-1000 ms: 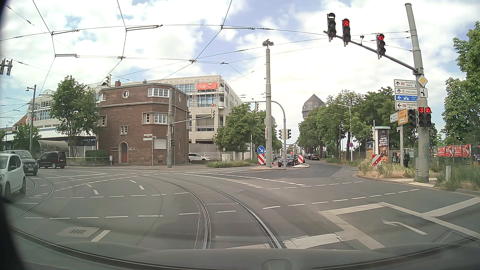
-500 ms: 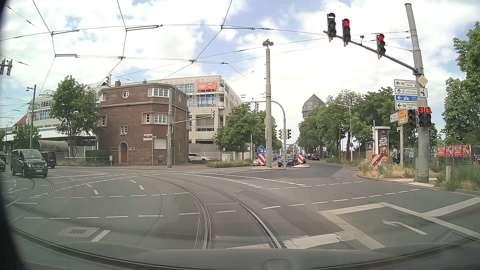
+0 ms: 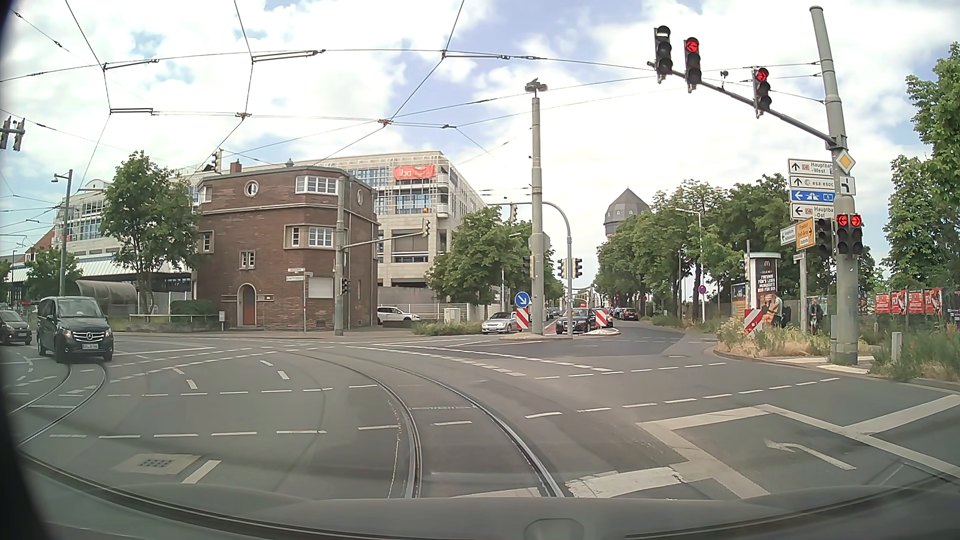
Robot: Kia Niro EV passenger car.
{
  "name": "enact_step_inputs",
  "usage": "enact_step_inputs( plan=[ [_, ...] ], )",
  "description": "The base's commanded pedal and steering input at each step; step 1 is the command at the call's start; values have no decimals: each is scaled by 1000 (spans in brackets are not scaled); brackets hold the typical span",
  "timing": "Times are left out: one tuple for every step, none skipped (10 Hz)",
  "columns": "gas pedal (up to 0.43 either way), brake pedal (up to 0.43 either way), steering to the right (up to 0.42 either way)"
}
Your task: Follow the waypoints while adhering to traffic rules and regulations
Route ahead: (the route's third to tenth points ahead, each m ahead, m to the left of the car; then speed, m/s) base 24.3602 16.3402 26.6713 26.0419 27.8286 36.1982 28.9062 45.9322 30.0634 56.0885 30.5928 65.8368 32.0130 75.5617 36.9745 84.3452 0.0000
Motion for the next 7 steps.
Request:
enact_step_inputs(
  plan=[
    [0, 238, -110],
    [0, 238, -110],
    [0, 238, -109],
    [0, 238, -110],
    [0, 238, -110],
    [0, 238, -109],
    [0, 238, -110]
  ],
)
